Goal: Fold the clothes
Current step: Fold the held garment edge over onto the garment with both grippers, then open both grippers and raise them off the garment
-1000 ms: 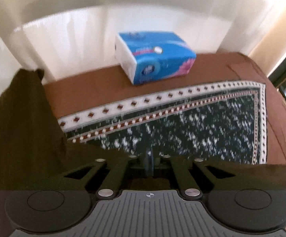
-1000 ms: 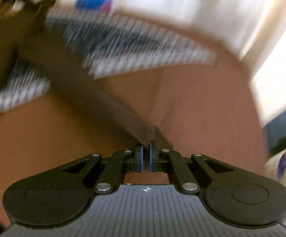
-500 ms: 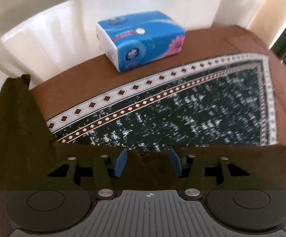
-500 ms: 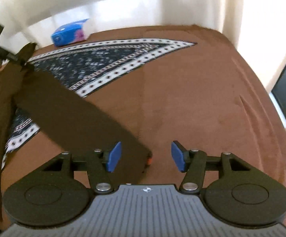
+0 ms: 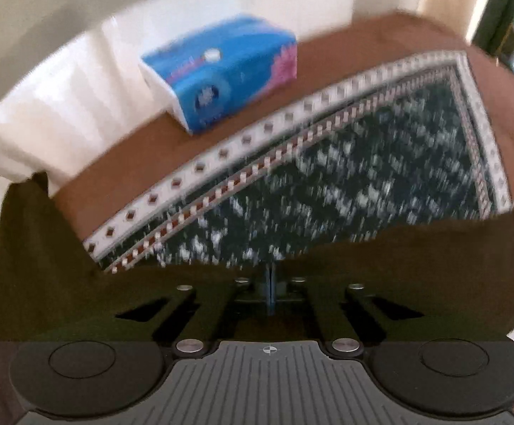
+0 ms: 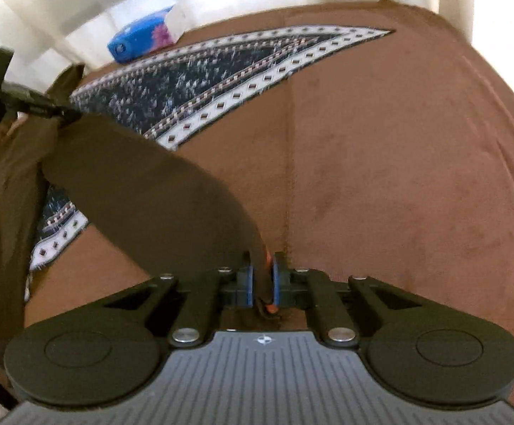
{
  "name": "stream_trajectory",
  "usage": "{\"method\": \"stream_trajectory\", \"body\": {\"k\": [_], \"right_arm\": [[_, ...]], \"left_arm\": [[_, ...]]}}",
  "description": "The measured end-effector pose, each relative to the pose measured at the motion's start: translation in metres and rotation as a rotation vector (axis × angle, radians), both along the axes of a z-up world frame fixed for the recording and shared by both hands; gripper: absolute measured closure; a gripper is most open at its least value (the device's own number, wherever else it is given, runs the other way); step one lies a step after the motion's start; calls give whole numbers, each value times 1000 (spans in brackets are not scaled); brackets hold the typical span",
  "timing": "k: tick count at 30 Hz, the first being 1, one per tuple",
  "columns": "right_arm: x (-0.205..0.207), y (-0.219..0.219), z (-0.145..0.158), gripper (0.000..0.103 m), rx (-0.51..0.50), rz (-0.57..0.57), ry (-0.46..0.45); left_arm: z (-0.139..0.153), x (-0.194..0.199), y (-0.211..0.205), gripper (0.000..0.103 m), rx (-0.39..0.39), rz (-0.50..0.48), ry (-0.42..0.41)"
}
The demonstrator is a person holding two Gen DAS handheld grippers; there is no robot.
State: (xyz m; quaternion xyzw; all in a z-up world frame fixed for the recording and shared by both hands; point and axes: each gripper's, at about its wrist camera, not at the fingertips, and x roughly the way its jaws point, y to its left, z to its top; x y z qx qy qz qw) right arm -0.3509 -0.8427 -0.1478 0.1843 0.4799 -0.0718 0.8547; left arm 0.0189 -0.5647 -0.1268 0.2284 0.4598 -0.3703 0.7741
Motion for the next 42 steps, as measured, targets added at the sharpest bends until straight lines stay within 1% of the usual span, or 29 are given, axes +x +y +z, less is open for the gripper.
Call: {"method": "stream_trajectory", "body": {"k": [2, 5, 7, 8, 10, 13, 14, 15, 16, 17, 18, 19, 20, 22, 23, 24, 25, 26, 28, 30, 32, 34, 36, 38, 40, 42], "right_arm": [[-5, -6, 6, 94, -11, -35, -20], [-13, -14, 14, 95, -28, -86, -45], [-11, -17, 6, 95, -60, -77, -3], [-11, -19, 4, 95, -74, -82, 6], [-11, -26, 2, 95, -68, -115, 8], [-10, -26, -2, 95, -93, -108, 37], [-9, -26, -2, 94, -95, -108, 45], [-8, -25, 0, 90, -108, -108, 54], [-8, -25, 2, 83, -120, -109, 62], [-7, -25, 4, 67, -136, -112, 66], [-10, -22, 12, 55, -170, -135, 41], [-13, -20, 20, 54, -204, -158, 15], [-15, -17, 29, 54, -233, -180, -15], [-23, -6, 52, 54, -219, -213, -136], [-22, 3, 61, 54, -203, -191, -187], [-18, 16, 68, 54, -176, -146, -225], [-11, 32, 70, 53, -143, -85, -249], [-3, 48, 71, 50, -108, -24, -270], [18, 83, 62, 49, -14, 109, -271], [38, 116, 49, 49, 73, 206, -252], [50, 150, 35, 49, 143, 305, -209], [56, 182, 23, 49, 203, 390, -164], [49, 205, 16, 47, 261, 426, -114], [39, 225, 9, 47, 290, 440, -65], [28, 237, 3, 47, 304, 442, -18], [19, 250, 1, 47, 304, 433, 15]], "left_arm": [[6, 6, 1, 103, -50, 45, -13], [-2, 11, -8, 103, -47, 73, -25], [-9, 11, -16, 103, -40, 80, -39], [-11, 11, -19, 103, -58, 97, -37], [-12, 13, -23, 103, -117, 152, -21], [-14, 13, -35, 103, -137, 171, -7], [-11, 12, -36, 82, -143, 162, 7], [-4, 12, -34, 78, -160, 160, 17], [5, 11, -28, 72, -180, 162, 18], [17, 11, -20, 61, -203, 166, 16], [30, 10, -7, 56, -230, 174, 8], [43, 9, 9, 48, -255, 192, -3], [57, 5, 30, 45, -283, 217, -16], [78, -4, 74, 43, -324, 262, -26], [87, -13, 100, 40, -328, 294, -40], [93, -23, 127, 38, -322, 331, -59], [96, -34, 151, 35, -312, 369, -68], [98, -46, 175, 34, -300, 410, -71], [95, -71, 222, 34, -273, 498, -49], [86, -102, 268, 34, -230, 596, -4], [73, -135, 309, 34, -181, 679, 51], [59, -167, 343, 34, -149, 741, 120], [46, -198, 371, 34, -123, 786, 193], [35, -227, 391, 34, -100, 798, 251], [26, -251, 405, 31, -88, 792, 275], [17, -265, 414, 31, -100, 780, 302]]}}
